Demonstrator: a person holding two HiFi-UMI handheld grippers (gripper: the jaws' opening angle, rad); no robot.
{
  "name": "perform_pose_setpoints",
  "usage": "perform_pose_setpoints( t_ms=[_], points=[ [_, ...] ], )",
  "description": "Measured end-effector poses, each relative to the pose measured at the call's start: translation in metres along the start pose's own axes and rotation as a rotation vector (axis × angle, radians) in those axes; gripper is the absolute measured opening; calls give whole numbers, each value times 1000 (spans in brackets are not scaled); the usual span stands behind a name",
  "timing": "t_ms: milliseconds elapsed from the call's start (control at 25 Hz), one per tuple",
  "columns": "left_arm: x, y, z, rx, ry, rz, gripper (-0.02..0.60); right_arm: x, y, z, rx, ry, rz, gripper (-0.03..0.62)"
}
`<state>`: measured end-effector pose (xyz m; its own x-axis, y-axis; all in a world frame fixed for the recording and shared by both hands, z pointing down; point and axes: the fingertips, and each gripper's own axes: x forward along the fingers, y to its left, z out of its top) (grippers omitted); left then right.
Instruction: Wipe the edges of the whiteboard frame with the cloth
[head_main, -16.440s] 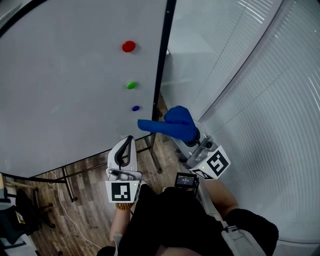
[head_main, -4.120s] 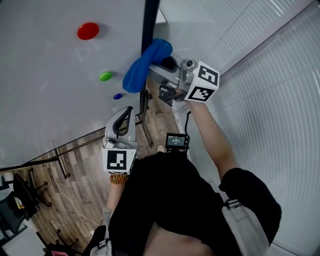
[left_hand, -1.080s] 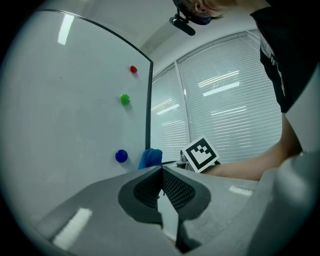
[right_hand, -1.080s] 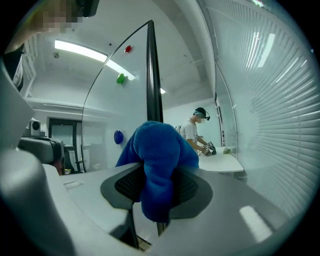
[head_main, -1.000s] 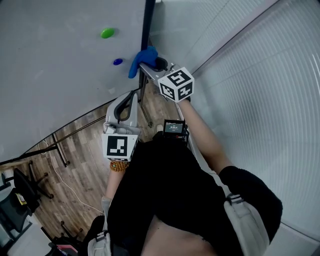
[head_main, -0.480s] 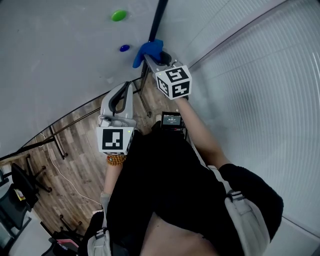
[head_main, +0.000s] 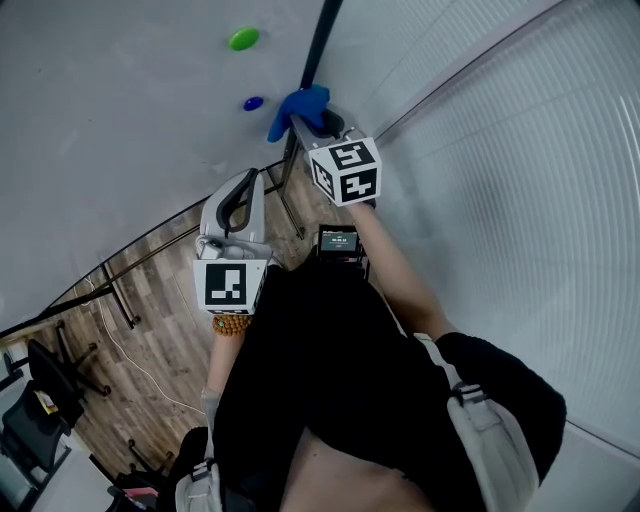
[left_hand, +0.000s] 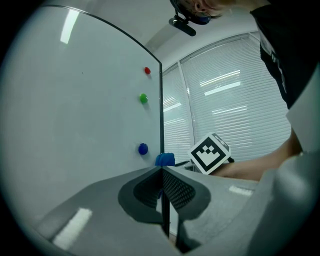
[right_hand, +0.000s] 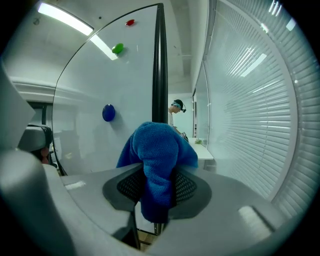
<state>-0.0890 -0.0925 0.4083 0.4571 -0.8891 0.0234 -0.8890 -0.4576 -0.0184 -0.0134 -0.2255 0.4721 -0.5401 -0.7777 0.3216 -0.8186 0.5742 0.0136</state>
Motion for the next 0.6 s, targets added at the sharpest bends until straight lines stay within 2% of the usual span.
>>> perform_pose_setpoints(
  t_ms=[320,600],
  points=[
    [5,-3,5,13,3,-54,0,-5,0,1,8,12,-65,127],
    [7,-1,1,21,33,-67,0,-15,8,0,-8,-6,-67,118]
  ],
)
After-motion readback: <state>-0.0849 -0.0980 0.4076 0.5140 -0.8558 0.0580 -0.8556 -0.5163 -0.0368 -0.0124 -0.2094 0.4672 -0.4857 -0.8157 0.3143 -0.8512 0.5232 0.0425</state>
